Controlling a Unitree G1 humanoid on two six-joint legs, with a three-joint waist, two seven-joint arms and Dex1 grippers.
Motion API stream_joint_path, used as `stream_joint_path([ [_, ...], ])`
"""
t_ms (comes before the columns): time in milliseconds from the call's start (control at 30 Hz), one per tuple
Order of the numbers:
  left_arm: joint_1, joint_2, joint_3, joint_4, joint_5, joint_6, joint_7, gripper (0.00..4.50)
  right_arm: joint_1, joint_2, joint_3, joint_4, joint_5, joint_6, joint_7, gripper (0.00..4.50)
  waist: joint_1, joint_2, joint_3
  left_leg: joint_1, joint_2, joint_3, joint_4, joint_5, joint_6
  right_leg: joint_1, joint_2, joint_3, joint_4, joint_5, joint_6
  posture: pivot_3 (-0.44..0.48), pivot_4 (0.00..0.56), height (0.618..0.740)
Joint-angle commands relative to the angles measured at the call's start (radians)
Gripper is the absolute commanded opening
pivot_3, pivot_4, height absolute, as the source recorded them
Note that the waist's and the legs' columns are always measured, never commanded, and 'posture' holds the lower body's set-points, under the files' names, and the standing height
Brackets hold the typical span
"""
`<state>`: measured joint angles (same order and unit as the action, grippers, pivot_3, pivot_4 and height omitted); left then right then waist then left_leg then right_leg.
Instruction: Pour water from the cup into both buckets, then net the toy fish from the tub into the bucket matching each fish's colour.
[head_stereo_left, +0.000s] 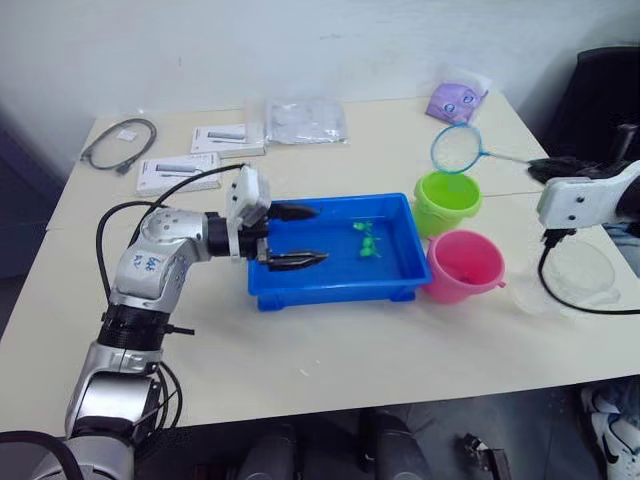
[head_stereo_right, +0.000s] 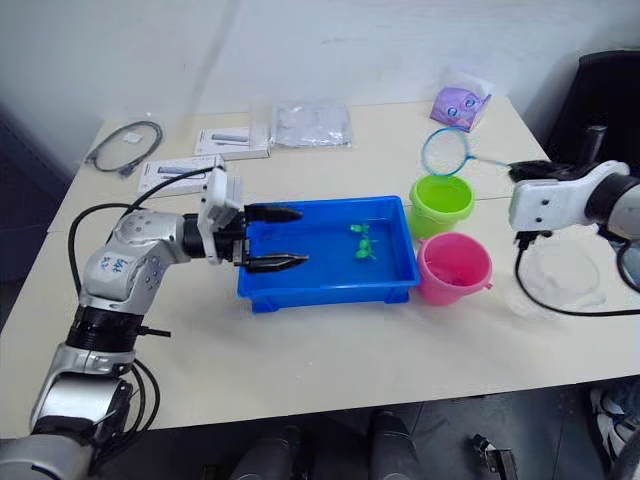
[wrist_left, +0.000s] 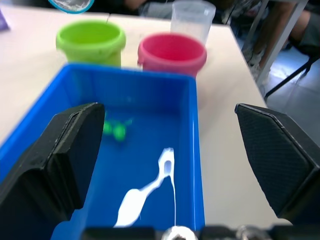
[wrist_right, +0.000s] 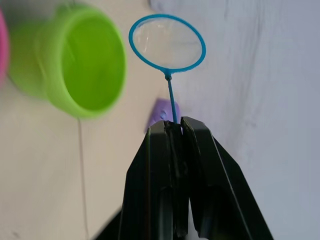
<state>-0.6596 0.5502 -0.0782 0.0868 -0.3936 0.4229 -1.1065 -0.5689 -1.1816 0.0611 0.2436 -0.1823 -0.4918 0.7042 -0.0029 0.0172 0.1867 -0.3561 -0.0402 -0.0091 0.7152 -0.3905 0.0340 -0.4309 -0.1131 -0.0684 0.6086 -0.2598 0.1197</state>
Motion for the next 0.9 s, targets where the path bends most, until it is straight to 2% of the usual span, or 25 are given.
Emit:
stream_joint_path([
  [33, 0.026, 0.016, 0.009, -0.065, 0.005, -0.008, 0.01, 4.49, 0.011, 0.029, 0.0, -0.115, 0.032, 0.011, 0.054, 0.0, 0.003, 0.0, 0.0, 0.0, 0.0, 0.0, 0.001, 0.0, 0.0, 0.0, 0.0, 0.0, 0.001, 0.0, 0.0, 0.0, 0.15, 0.735],
  [233, 0.067, 0.036, 0.025, -0.131, -0.011, 0.028, 0.035, 4.49, -0.002, 0.085, 0.08, -0.081, -0.115, -0.117, 0.039, 0.0, 0.019, 0.0, 0.0, -0.001, -0.002, -0.003, 0.002, 0.0, 0.0, 0.001, -0.001, 0.0, 0.0, 0.0, 0.0, 0.0, 0.15, 0.735],
  [633, 0.117, 0.073, 0.063, -0.212, -0.035, 0.074, 0.076, 4.49, -0.091, 0.145, 0.146, 0.106, -0.283, -0.264, -0.025, 0.0, 0.002, 0.0, 0.0, 0.0, -0.002, -0.003, 0.001, 0.0, 0.0, 0.001, -0.001, -0.002, 0.0, 0.0, 0.0, 0.0, 0.15, 0.735],
  [900, 0.11, 0.07, 0.064, -0.216, -0.035, 0.079, 0.085, 4.49, -0.123, 0.119, 0.186, 0.142, -0.381, -0.362, -0.074, 0.0, 0.002, 0.0, 0.0, 0.0, -0.002, -0.003, 0.001, 0.0, 0.0, 0.001, -0.001, -0.002, 0.0, 0.0, 0.0, 0.0, 0.15, 0.735],
])
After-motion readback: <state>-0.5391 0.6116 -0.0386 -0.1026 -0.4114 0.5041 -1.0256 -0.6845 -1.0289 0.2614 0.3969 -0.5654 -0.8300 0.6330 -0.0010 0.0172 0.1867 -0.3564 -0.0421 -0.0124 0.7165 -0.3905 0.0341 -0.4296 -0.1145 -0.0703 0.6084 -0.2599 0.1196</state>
